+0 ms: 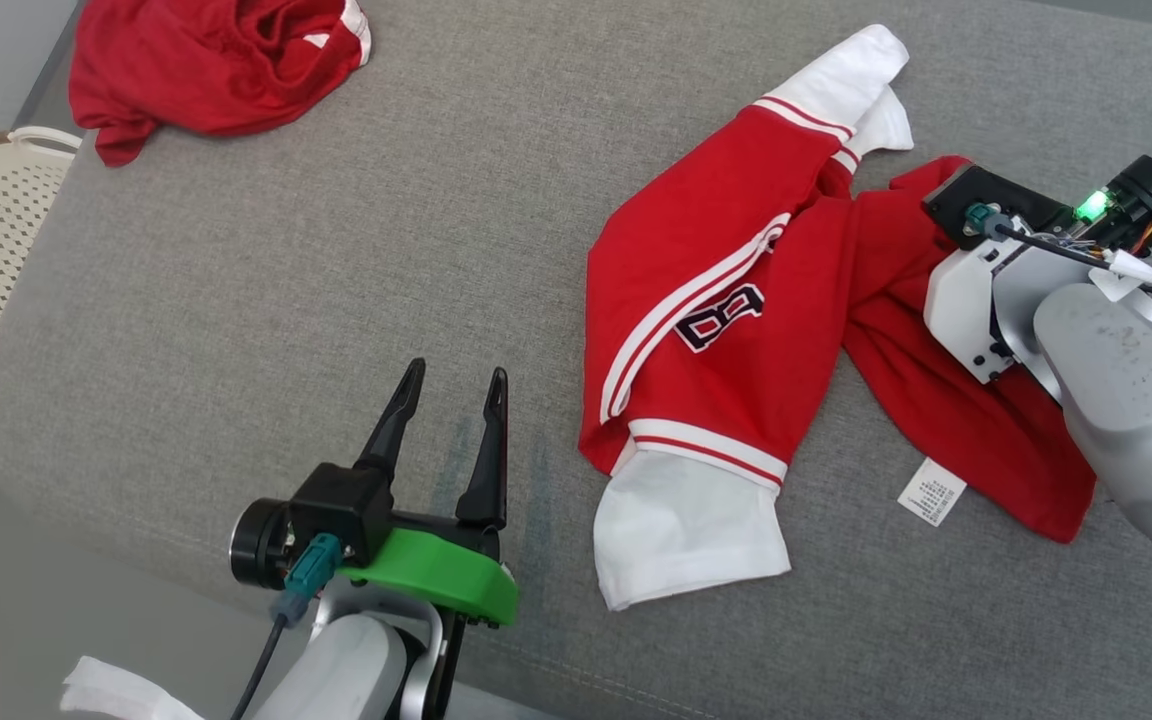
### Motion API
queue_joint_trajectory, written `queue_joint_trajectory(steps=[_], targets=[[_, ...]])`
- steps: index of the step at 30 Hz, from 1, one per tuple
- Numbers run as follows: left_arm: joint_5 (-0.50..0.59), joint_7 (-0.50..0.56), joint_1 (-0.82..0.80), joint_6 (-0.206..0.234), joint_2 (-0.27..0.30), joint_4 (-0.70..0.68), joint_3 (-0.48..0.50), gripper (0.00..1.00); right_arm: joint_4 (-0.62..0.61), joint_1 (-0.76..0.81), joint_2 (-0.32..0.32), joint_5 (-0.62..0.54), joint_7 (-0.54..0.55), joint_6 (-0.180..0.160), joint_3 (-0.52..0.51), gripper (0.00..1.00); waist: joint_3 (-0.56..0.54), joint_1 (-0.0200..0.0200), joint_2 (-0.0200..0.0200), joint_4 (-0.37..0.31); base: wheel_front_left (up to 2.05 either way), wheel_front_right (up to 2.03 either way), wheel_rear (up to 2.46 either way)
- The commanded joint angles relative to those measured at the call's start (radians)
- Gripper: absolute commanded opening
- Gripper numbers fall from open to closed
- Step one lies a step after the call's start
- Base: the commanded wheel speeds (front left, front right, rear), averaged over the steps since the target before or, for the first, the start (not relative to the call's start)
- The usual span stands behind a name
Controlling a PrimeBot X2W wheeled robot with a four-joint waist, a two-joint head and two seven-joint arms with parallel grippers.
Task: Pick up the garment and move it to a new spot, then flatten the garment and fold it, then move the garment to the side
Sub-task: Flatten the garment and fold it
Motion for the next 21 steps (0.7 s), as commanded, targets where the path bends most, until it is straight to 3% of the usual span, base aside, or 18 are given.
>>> queue_joint_trajectory(steps=[1,11,21], targets=[[0.009,-0.005,-0.013,-0.003,-0.004,0.002,0.002,1.0,0.02,-0.01,0.005,0.032,0.015,-0.001,0.026,0.0,0.003,0.0,0.0,0.002,0.0,0.0,0.0],[0.015,-0.009,-0.017,-0.002,0.0,0.008,0.015,1.0,0.044,-0.083,-0.012,0.173,-0.024,-0.002,0.152,0.0,0.003,0.0,0.0,-0.032,0.0,0.0,0.0],[0.018,-0.008,0.0,0.008,0.02,0.011,0.033,1.0,0.06,-0.154,0.009,0.166,-0.189,-0.002,0.082,0.0,-0.053,0.0,0.0,-0.112,0.0,0.0,0.0]])
